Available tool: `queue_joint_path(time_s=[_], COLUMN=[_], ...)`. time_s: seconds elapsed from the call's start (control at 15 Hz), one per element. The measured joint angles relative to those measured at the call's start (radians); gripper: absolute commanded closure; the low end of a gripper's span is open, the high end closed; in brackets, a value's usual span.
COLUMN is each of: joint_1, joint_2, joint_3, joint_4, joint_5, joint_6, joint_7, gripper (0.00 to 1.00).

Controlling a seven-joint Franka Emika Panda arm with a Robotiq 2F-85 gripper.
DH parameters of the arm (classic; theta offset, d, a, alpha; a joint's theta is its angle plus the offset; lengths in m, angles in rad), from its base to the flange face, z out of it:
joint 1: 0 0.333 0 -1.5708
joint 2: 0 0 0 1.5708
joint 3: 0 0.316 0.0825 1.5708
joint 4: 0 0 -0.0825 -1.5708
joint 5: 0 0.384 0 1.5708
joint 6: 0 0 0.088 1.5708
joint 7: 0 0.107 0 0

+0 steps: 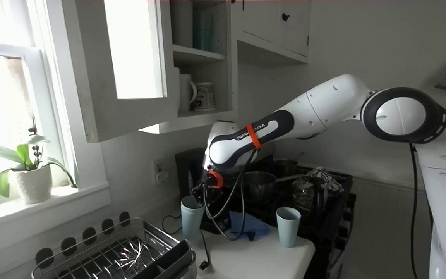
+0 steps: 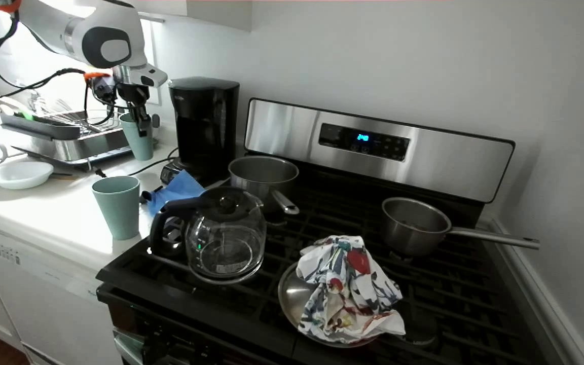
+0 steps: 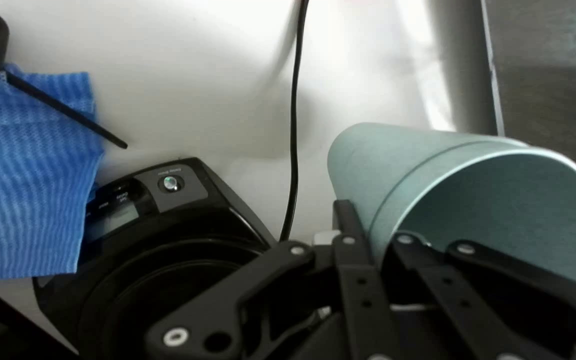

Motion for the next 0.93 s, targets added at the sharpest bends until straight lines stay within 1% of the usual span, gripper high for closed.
queue_joint_path(time_s=[0.27,0.47,0.8,0.93], joint_1=[-0.003,-0.003,-0.009,-0.016], joint_2=[-0.005,-0.028,-0.119,-0.155], joint_3=[0.011,0.015,0.004,0.002], joint_4=[-0.035,-0.065,-0.127,-0.150], joint_5=[0.076,0.090,0.007,-0.008], joint_6=[0.019,0.016,-0.012,-0.033], joint_7=[-0.023,-0.033,-0.040,-0.051], gripper=[0.98,0.98,0.98,0.98])
